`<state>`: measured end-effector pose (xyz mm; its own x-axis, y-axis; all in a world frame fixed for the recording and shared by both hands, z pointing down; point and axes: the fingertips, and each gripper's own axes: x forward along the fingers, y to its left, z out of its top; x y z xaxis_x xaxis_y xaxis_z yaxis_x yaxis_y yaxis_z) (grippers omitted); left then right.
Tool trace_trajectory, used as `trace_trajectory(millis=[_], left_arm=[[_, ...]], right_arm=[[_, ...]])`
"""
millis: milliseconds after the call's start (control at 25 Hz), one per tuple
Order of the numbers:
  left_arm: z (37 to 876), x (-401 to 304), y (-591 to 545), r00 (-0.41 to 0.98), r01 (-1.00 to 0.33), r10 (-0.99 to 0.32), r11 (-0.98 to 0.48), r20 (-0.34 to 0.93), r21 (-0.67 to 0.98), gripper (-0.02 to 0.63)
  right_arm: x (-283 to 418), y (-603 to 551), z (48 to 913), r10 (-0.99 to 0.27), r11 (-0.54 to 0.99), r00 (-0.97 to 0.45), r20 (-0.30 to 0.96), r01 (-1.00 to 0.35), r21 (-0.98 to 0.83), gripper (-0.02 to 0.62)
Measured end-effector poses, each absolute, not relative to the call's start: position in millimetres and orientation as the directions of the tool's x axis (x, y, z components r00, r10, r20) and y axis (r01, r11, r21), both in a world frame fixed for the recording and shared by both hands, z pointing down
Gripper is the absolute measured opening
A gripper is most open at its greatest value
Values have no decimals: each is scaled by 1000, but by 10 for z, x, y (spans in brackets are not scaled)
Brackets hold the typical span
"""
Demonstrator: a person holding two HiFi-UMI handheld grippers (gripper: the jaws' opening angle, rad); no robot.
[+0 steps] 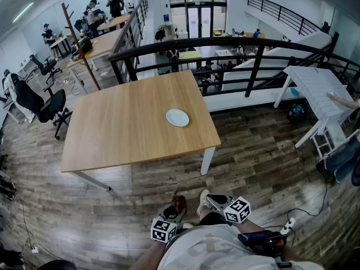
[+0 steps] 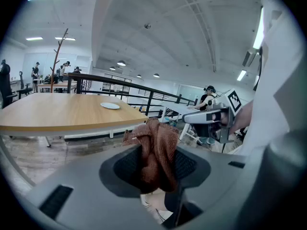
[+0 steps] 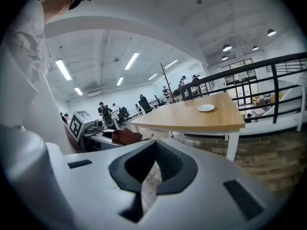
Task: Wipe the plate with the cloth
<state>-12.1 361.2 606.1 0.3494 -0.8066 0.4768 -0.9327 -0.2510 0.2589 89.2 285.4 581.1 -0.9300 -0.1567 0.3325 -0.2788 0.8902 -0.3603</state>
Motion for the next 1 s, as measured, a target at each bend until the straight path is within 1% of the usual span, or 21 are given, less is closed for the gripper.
trace_trajectory(millis=[160,280,560,1000], left_arm=[[6017,-119,3554,340,-937,-817,-252,466,242,170],[5971,-148,3515,331,-940,-826,-246,456,237,170],[5915,-195,3541,313,-945,-841,-229,440,235,170],[5884,-418,3695,252,-959,-864,-164,435,231,170]], right_arm=[[1016,2697,5737,-210,880,-931,297,-313,-359,14],[1024,2646,5676,-222,884,-931,290,-317,-344,14],[982,2697,5675,-212,891,-930,298,-310,-331,14],[831,2799,5701,-184,899,-933,309,-287,-332,14]])
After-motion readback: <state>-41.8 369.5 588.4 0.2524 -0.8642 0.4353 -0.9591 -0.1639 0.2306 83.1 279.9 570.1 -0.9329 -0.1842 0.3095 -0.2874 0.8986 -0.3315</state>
